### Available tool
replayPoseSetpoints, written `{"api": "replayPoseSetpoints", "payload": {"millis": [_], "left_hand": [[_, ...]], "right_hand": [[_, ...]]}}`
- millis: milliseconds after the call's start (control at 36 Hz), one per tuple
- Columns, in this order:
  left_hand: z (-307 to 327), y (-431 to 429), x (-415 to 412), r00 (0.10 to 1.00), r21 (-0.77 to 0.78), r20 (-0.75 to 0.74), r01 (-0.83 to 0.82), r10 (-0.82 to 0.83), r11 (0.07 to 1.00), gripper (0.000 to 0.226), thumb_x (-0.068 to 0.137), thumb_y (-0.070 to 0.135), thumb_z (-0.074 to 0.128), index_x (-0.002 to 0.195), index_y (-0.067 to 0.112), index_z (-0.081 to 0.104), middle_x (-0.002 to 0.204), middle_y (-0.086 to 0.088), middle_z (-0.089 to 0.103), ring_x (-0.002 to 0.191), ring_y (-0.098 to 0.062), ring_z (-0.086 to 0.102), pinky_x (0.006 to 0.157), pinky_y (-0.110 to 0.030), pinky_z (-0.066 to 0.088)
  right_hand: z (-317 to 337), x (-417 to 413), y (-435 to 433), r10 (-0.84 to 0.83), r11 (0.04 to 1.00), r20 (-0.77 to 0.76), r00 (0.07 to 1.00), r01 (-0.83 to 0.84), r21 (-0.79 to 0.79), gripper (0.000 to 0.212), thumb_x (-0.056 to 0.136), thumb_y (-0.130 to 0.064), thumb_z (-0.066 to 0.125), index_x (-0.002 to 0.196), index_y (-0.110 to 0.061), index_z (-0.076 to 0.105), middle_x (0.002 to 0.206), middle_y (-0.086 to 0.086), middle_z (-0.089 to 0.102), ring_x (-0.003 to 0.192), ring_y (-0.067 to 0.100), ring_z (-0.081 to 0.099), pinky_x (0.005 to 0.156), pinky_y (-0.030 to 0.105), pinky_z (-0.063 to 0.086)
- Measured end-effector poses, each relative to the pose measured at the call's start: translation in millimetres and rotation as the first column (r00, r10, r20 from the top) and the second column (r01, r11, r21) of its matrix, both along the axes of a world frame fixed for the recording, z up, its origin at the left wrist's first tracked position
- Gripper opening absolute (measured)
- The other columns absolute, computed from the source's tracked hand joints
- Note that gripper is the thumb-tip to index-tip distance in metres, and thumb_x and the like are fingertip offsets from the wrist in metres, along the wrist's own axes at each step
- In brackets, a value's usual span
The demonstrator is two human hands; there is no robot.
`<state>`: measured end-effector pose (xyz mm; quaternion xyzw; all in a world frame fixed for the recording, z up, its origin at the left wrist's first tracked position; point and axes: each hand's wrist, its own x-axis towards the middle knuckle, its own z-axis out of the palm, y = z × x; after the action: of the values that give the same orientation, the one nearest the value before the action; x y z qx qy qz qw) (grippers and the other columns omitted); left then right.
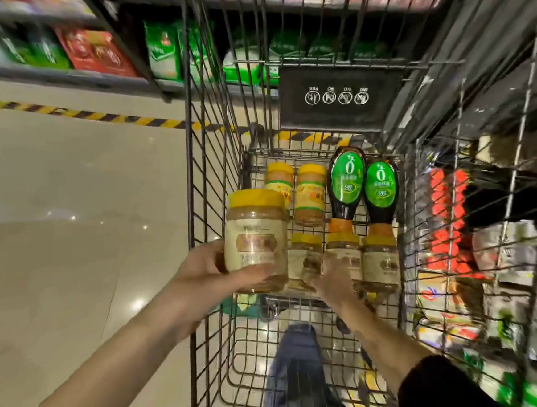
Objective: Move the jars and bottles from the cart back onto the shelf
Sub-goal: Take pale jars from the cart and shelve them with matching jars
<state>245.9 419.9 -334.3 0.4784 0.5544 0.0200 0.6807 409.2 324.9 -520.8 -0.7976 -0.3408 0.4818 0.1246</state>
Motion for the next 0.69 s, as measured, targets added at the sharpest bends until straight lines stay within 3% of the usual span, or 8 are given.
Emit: {"api": "replayPoseSetpoints", "payload": {"millis": [111,222,278,500,583,694], "left_hand": [[6,7,-8,1.000,0.025,0.011,-0.010,0.010,1.000,0.059,0.051,0.041,0.084,0.104,0.022,0.067,0.095,0.006,0.075,0.089,-0.004,0.069,0.072,-0.012,0.052],[7,13,-14,0.999,0.034,0.024,-0.046,0.045,0.998,0.051,0.056,0.035,0.079,0.103,0.022,0.068,0.097,0.005,0.075,0.092,-0.006,0.069,0.078,-0.018,0.053],[6,15,-15,0.999,0.039,0.028,-0.044,0.043,0.998,0.056,0.052,0.041,0.079,0.104,0.022,0.068,0.098,0.004,0.075,0.094,-0.007,0.069,0.082,-0.022,0.051],[3,18,-18,0.997,0.054,0.019,-0.072,0.071,0.996,0.065,0.045,0.047,0.076,0.104,0.022,0.068,0.097,0.005,0.075,0.094,-0.005,0.068,0.086,-0.023,0.045],[5,17,-19,0.997,0.063,0.015,-0.070,0.069,0.996,0.064,0.044,0.048,0.076,0.104,0.023,0.069,0.097,0.005,0.075,0.094,-0.005,0.068,0.088,-0.025,0.045],[7,14,-21,0.998,0.065,0.004,-0.068,0.068,0.996,0.068,0.044,0.046,0.077,0.107,0.021,0.067,0.099,0.004,0.074,0.095,-0.007,0.068,0.093,-0.029,0.045]], "right_hand": [[-21,-6,3,-0.038,0.998,-0.034,0.999,0.036,-0.048,0.014,0.081,-0.019,0.070,0.088,-0.008,0.066,0.080,-0.002,0.060,0.076,0.012,0.058,0.053,-0.001,0.034],[-30,-13,11,0.023,0.994,-0.109,0.994,-0.034,-0.104,0.030,0.084,-0.027,0.067,0.107,-0.009,0.064,0.097,0.000,0.065,0.097,0.014,0.058,0.071,-0.002,0.027],[-37,-18,16,-0.054,0.991,-0.180,0.982,0.030,-0.133,0.034,0.081,-0.022,0.071,0.111,-0.008,0.064,0.109,0.007,0.068,0.108,0.018,0.061,0.087,0.013,0.036],[-63,-31,23,-0.377,0.912,-0.210,0.902,0.321,-0.255,0.048,0.064,-0.024,0.083,0.106,-0.012,0.064,0.102,0.004,0.070,0.098,0.022,0.065,0.073,0.025,0.054],[-61,-30,21,-0.414,0.894,-0.206,0.887,0.353,-0.277,0.050,0.060,-0.028,0.085,0.103,-0.012,0.065,0.100,0.002,0.070,0.093,0.019,0.066,0.065,0.021,0.052],[-53,-25,21,-0.535,0.835,-0.284,0.796,0.446,-0.322,0.051,0.059,-0.023,0.087,0.099,-0.001,0.063,0.093,0.006,0.069,0.080,0.019,0.066,0.059,0.019,0.055]]}}
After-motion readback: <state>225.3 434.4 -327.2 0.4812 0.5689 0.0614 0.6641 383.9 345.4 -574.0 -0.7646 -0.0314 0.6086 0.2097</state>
